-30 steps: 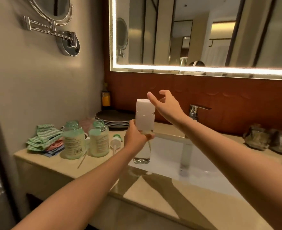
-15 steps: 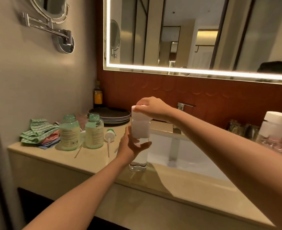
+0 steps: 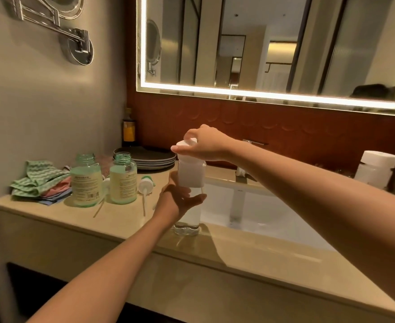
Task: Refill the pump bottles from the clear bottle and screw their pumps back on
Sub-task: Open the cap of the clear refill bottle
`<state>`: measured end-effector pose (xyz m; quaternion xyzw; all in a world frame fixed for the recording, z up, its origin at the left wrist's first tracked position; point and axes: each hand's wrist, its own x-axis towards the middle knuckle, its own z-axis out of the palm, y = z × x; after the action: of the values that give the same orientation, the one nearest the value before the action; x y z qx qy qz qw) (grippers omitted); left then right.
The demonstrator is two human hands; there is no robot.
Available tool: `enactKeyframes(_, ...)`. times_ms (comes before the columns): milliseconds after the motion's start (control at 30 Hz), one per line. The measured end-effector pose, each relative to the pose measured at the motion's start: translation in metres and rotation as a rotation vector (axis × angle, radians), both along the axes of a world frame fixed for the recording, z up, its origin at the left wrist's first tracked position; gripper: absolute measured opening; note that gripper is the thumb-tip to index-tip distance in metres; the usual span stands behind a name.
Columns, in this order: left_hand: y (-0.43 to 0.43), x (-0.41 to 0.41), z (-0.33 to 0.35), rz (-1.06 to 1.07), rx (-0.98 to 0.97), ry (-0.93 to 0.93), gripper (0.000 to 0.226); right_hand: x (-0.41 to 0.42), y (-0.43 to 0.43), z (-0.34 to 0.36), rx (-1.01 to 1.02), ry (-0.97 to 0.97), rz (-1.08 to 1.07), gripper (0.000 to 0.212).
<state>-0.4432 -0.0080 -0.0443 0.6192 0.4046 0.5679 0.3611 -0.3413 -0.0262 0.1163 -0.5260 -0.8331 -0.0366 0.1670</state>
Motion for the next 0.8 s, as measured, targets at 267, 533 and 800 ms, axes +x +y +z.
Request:
enactKeyframes(267, -0.002, 0.002, 0.005, 0.037, 0.025, 0.061, 0.081, 0.003, -0.004, 0.01, -0.323, 0.192, 0.087, 0.061)
enactKeyframes(533, -0.002, -0.002, 0.003, 0.144, 0.12, 0.238, 0.086, -0.006, -0.003, 0.005, -0.054, -0.056, -0.098, 0.06)
enactKeyframes(800, -0.005, -0.001, 0.006, 0.057, 0.069, 0.13, 0.08, -0.004, -0.014, 0.02, -0.296, 0.128, 0.001, 0.058)
